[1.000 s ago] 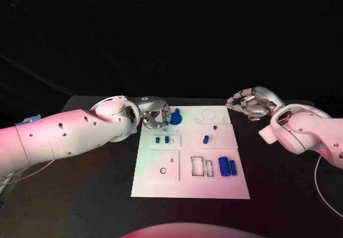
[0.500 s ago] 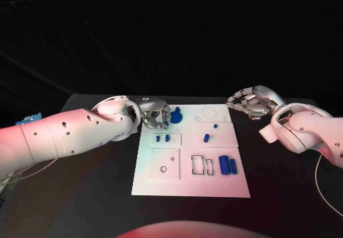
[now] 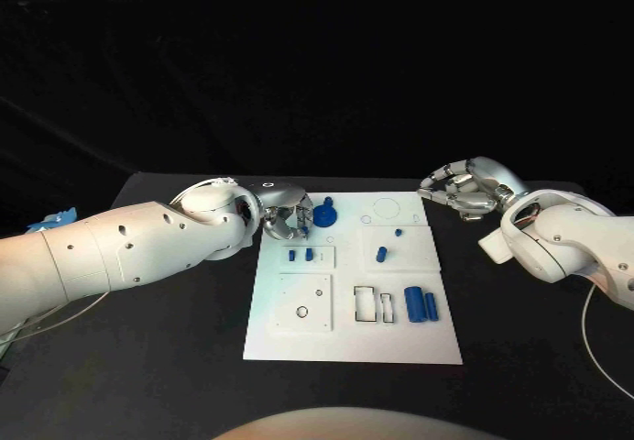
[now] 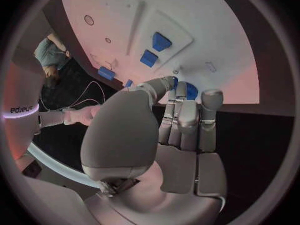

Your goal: Assemble the parts on the task board

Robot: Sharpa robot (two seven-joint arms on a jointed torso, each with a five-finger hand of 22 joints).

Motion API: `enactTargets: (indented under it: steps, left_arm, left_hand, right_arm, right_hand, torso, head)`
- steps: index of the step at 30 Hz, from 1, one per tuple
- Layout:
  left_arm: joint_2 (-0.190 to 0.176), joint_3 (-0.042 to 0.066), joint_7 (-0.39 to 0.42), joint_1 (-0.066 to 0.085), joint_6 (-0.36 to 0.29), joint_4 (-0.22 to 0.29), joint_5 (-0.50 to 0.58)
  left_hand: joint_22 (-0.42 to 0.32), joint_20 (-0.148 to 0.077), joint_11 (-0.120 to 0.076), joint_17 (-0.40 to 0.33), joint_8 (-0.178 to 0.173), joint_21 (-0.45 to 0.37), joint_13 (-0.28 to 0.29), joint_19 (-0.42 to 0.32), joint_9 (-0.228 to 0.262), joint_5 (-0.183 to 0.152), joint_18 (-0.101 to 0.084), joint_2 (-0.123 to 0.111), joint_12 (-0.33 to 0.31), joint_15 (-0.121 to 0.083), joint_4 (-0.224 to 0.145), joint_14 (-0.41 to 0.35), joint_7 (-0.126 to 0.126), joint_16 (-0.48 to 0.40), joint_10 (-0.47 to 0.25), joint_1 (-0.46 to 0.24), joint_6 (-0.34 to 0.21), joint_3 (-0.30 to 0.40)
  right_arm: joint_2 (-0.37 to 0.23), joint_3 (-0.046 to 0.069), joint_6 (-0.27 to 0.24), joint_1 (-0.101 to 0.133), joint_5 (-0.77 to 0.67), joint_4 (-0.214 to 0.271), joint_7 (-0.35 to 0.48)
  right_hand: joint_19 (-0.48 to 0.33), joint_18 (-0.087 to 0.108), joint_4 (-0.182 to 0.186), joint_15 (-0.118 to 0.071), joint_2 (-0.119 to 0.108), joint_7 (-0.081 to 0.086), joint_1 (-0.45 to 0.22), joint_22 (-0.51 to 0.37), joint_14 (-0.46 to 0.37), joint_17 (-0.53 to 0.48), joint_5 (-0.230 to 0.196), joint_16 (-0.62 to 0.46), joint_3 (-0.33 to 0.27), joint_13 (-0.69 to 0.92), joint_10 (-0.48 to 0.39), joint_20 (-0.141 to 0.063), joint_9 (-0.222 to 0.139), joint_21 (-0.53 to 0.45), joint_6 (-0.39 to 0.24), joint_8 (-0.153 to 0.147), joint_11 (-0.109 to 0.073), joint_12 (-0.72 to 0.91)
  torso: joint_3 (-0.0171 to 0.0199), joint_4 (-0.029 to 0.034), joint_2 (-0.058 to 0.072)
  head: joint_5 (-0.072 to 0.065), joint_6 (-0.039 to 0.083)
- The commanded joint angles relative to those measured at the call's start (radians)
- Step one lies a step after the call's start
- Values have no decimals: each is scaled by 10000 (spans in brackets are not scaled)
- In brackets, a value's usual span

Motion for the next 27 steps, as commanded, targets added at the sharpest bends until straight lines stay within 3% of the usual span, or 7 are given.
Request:
enactTargets:
  steps: [1,27]
  left_arm:
    - [32,0,3,-6,219,-16,30]
    - [143,-14,-68,-13,515,-218,-79]
  left_hand:
    - [8,18,6,-7,30,56,16,82,9,-42,-162,25,-44,-19,8,52,14,41,65,-63,77,-16]
    - [-54,12,5,-39,6,21,23,42,4,-46,-148,14,-78,-23,-20,45,15,27,74,-44,77,-6]
  right_arm:
    - [8,3,0,-5,-89,12,68]
    - [3,3,-50,-6,-92,28,105]
  right_hand:
    - [-50,141,57,-56,51,-9,52,273,474,425,50,-52,-11,-14,-52,-8,-11,-37,-62,42,-3,-40]
    - [-49,139,62,-60,62,-11,98,274,471,424,49,-64,-12,-4,-34,-10,-20,-48,-70,81,-5,-34]
  torso:
    - [0,-4,6]
    - [2,-9,6]
  head:
    - [10,-9]
    - [-13,-68]
